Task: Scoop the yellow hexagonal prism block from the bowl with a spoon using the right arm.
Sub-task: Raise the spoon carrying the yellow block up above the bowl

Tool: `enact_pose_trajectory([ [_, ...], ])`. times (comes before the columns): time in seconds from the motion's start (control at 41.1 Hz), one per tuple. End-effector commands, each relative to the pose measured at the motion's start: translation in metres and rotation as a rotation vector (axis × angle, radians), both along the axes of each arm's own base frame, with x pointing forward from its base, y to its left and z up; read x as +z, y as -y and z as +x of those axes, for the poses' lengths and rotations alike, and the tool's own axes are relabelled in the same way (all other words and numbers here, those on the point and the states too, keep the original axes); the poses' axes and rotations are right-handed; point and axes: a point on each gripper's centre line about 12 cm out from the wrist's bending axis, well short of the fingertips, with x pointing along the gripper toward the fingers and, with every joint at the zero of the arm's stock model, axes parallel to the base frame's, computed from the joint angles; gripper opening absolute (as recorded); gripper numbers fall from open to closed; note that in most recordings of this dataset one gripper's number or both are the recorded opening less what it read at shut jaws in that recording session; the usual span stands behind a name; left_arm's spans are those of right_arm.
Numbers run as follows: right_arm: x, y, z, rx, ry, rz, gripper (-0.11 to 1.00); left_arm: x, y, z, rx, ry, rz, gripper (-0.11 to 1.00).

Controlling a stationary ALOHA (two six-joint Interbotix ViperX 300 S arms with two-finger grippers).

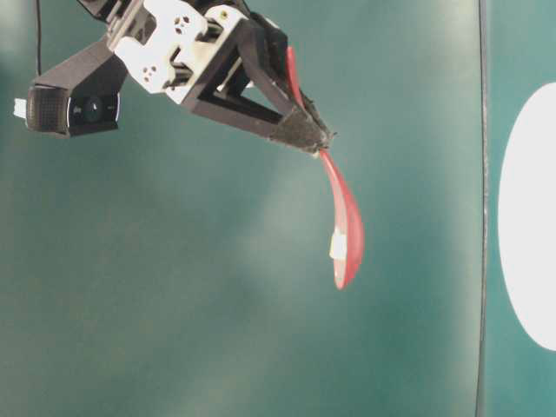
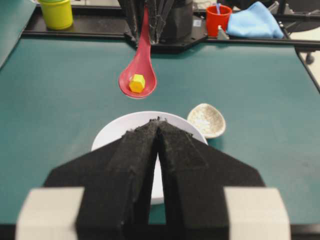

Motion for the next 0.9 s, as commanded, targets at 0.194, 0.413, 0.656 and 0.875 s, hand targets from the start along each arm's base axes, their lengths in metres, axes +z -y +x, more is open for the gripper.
enact_pose_trajectory([
  [0.194, 0.0172, -0.0006, -0.0022, 0.003, 0.048, -0.010, 0.23, 0.0135, -0.0003, 0.0029, 0.001, 0.038, 0.001, 0.04],
  [0.413, 0.0172, -0.0005, -0.0022, 0.003, 0.048, -0.012, 0.23, 0.0135, -0.0003, 0.0029, 0.001, 0.038, 0.001, 0.04],
  [0.656, 0.0173, -0.0005, -0.0021, 0.003, 0.050, -0.012, 0.23, 0.0133, -0.0003, 0.0029, 0.001, 0.037, 0.004, 0.04],
  [0.875, 0.0176, -0.0003, -0.0019, 0.002, 0.052, -0.014, 0.23, 0.0132, -0.0003, 0.0029, 0.001, 0.035, 0.012, 0.04],
])
